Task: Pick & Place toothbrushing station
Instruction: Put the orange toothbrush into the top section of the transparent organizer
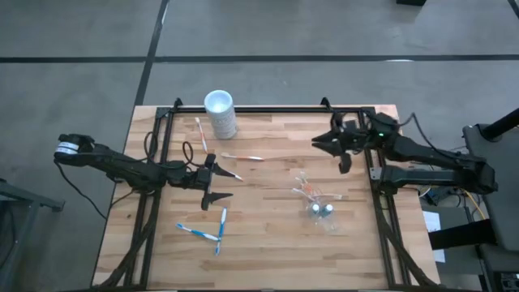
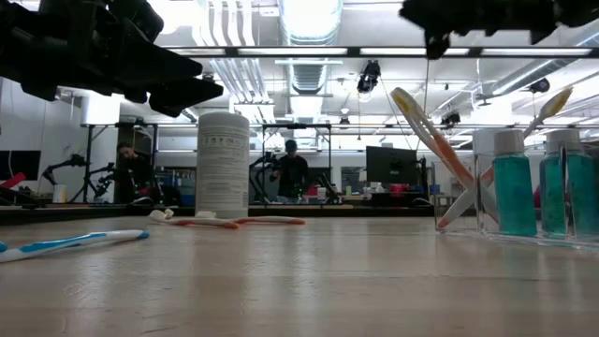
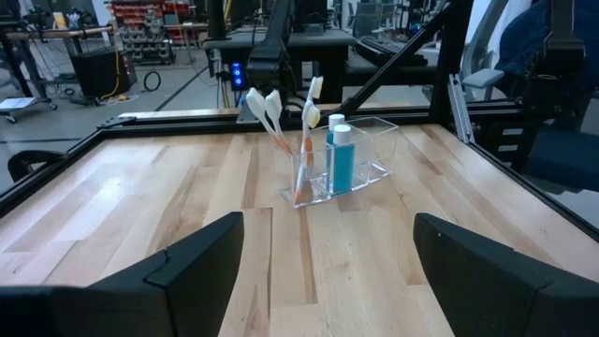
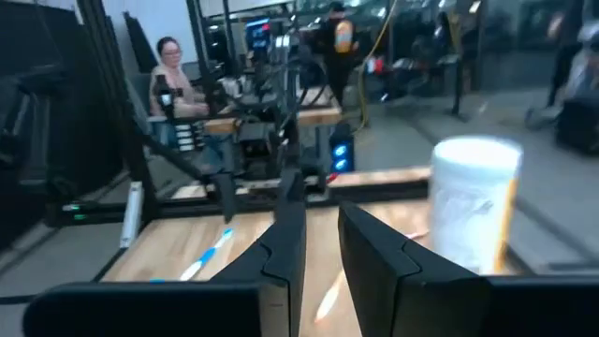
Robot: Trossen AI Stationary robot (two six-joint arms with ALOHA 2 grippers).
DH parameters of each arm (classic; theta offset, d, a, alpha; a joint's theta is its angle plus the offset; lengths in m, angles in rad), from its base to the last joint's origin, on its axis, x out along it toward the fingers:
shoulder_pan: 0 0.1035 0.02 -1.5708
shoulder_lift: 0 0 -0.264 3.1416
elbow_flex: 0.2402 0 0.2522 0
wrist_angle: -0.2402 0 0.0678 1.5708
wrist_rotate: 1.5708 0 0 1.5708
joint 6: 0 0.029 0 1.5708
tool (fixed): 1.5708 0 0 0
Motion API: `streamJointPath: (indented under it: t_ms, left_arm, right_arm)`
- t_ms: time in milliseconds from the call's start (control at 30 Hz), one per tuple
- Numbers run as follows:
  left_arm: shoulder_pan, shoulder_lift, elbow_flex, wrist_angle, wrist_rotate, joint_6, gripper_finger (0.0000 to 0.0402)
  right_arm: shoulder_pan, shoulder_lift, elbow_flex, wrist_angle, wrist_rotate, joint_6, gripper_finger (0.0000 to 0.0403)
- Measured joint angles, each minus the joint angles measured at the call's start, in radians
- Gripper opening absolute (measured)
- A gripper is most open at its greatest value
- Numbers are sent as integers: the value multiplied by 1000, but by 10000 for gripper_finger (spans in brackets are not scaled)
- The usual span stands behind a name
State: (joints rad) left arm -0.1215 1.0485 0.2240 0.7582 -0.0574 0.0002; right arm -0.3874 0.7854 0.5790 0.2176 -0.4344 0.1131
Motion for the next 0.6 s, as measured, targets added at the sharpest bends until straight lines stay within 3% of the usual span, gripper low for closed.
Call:
streamJointPath:
  t_ms: [300, 600]
  left_arm:
    - [0, 0, 0, 0, 0, 0, 319]
    - [0, 0, 0, 0, 0, 0, 319]
  right_arm:
    - [2, -283, -44, -222, 95, 13, 61]
    - [1, -458, -80, -494, 133, 18, 61]
